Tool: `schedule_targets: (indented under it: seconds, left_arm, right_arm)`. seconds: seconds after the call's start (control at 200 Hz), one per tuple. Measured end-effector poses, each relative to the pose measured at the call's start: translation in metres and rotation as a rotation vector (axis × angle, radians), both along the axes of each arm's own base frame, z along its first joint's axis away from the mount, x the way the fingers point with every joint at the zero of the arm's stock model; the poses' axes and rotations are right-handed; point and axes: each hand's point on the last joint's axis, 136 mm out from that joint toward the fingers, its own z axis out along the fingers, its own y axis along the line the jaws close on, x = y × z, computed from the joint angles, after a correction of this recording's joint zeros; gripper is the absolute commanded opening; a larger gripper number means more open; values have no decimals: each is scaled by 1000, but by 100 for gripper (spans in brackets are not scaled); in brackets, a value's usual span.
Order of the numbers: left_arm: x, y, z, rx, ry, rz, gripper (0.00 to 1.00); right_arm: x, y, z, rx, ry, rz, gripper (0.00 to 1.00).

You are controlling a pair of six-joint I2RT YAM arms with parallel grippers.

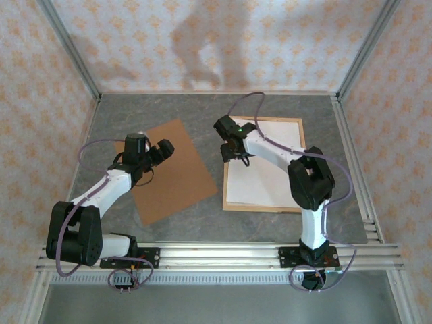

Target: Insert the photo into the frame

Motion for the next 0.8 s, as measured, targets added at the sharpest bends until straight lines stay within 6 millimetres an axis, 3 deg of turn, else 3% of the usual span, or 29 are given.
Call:
schedule_targets:
  seconds: [0.125,0.22,0.32,0.475,0.551,0.681,0.801]
  left_arm:
    - [-1,-7,-1,-1,5,-18,95]
    - [-3,-16,-3,0,9,-41,94]
    - [-5,-32,-7,1,16,-86,94]
    - [-10,-60,-18,5,36,-162,94]
    - [-13,-73,-20,5,35,-197,94]
    - [-19,-95,-21,2,29,-256,94]
    - [-22,-105,-25,5,40,-283,94]
  right_arm:
    - [-8,-2,4,81,28,3,81]
    - [-16,-15,7,136,53,-24,80]
    - [-26,-50,7,184,81,-116,81]
    - [-53,-133,4,204,100,-374,86]
    - [-73,-164,-3,200,120,-485,89]
    - [-106,-198,-21,198,178,-648,92]
    - [-123,-207,-34,184,223,-714,92]
